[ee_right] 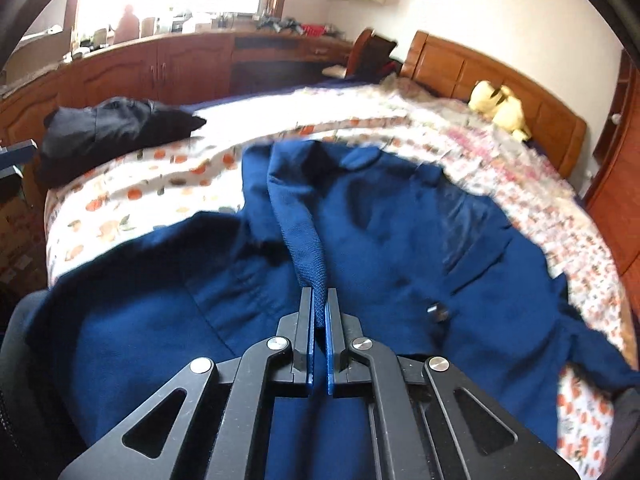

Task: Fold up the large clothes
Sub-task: 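Close the right gripper on the buttoned cuff of the other sleeve, then fold the sleeve across the jacket front and open the right gripper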

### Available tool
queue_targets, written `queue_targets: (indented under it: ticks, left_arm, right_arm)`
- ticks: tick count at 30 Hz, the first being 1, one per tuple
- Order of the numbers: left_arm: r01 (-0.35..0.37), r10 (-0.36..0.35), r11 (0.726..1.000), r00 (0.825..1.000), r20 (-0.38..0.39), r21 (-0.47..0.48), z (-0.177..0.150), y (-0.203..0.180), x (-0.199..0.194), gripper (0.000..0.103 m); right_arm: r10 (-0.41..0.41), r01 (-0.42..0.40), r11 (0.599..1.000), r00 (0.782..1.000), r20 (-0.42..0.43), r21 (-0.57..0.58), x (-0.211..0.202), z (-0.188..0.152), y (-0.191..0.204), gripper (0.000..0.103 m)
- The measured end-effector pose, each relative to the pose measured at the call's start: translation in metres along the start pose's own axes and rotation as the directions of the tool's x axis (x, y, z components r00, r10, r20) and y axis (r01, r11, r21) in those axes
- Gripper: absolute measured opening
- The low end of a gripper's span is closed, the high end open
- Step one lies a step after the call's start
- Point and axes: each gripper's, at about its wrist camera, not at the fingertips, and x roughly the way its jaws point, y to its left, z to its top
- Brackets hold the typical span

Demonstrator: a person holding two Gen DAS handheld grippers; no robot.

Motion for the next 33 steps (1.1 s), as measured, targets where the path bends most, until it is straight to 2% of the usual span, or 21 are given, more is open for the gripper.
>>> queue_targets:
  ticks: [11,14,17,19,24,27,31,33]
  left_arm:
    - [0.054,-0.055,0.998,0.998,0.022,0.043,0.015,-0.025,-0.008,0.087]
    - [0.06,-0.062,0.996,0.998,0.025,0.069,0.018,-0.034,-0.008,0.087]
    - [0.076,-0.078,0.994,0.997,0.024,0.083,0.021,-0.042,-0.005,0.087]
    - [0.08,-0.082,0.993,0.996,0.02,0.09,0.022,-0.046,-0.002,0.087]
    - [0.091,-0.093,0.99,0.996,0.011,0.107,0.026,-0.056,0.005,0.087]
    - [0.098,-0.1,0.987,0.995,0.008,0.129,0.026,-0.065,0.005,0.087]
    - [0.105,-0.107,0.984,0.994,0.005,0.142,0.028,-0.074,0.009,0.087]
    - [0.119,-0.12,0.983,0.993,0.004,0.143,0.03,-0.079,0.011,0.087]
  right_arm:
    - [-0.081,0.079,0.997,0.987,0.139,0.021,-0.103,0.005,-0.022,0.003]
    - [-0.123,0.118,0.992,0.98,0.159,0.037,-0.116,0.001,-0.03,0.003]
    - [-0.115,0.101,0.99,0.98,0.159,0.096,-0.119,-0.01,-0.051,0.003]
    - [-0.098,0.075,0.984,0.985,0.143,0.16,-0.117,-0.021,-0.065,0.003]
    - [-0.15,0.117,0.96,0.982,0.116,0.254,-0.116,-0.042,-0.093,0.003]
    - [-0.22,0.185,0.941,0.971,0.099,0.282,-0.12,-0.048,-0.107,0.003]
    - [-0.276,0.247,0.905,0.961,0.035,0.346,-0.109,-0.058,-0.126,0.003]
    - [-0.277,0.259,0.885,0.961,-0.011,0.386,-0.098,-0.061,-0.132,0.003]
